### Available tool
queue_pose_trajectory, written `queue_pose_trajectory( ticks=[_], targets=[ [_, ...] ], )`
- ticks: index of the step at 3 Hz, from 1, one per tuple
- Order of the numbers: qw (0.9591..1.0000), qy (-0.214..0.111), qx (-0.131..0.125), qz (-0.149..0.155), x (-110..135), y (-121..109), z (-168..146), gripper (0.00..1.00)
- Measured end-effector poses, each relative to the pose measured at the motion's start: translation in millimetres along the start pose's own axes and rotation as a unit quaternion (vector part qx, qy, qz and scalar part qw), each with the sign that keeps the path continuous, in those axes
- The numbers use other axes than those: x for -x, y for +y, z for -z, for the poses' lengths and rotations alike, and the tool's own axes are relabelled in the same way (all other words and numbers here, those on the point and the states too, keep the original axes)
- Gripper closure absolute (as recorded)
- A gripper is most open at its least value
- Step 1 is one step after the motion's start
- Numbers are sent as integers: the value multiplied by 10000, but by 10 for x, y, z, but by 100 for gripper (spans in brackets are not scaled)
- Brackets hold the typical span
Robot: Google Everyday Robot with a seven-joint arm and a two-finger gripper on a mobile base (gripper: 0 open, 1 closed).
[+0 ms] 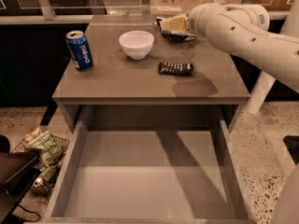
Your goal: Place blue chip bag into top drawer
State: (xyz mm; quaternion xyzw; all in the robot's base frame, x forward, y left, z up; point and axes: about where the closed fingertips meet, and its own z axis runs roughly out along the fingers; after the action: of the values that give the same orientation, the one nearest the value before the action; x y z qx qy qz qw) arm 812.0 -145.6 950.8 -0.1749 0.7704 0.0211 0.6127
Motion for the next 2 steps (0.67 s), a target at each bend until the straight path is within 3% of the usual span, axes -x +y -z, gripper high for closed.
queue_pose_trajectory(
  ticks=[1,2],
  targets=[
    [10000,2,6,0,0,7,-6,0],
    [9997,28,163,-197,-84,119,-263,0]
  ],
)
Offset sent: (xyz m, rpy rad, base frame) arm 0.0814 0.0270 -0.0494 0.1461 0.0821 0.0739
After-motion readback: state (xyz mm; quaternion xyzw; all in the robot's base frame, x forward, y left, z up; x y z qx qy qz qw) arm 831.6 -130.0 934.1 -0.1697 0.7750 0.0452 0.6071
